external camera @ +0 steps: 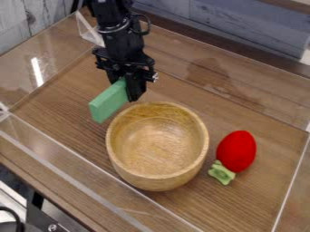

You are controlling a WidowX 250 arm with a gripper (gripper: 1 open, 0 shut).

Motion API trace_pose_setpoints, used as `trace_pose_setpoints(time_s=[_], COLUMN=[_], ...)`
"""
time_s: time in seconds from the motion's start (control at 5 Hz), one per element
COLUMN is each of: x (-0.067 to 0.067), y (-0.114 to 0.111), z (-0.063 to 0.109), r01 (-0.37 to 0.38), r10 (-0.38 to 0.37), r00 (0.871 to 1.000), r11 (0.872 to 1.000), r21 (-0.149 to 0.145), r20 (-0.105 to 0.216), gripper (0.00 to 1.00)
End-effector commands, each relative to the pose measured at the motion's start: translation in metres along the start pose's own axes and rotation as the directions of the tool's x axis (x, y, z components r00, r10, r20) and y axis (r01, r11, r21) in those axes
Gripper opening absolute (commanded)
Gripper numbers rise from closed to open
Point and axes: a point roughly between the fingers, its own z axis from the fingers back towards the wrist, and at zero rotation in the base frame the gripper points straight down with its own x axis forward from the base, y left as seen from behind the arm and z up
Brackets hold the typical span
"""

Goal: Remove the green block from the brown bowl and put it on the table

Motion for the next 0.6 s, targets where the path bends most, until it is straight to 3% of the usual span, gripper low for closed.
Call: trace_pose_setpoints(time_s=[0.0, 0.4], x=[0.0103, 0.0108], y=[-0.0016, -0.0019], z=[0.0101, 0.0108], r01=[0.015, 0.014], r10=[-0.016, -0.014], r00=[0.999, 0.999], r11=[1.000, 1.000], r21=[0.011, 0.006], r20=[0.039, 0.038], gripper=[0.00, 0.00])
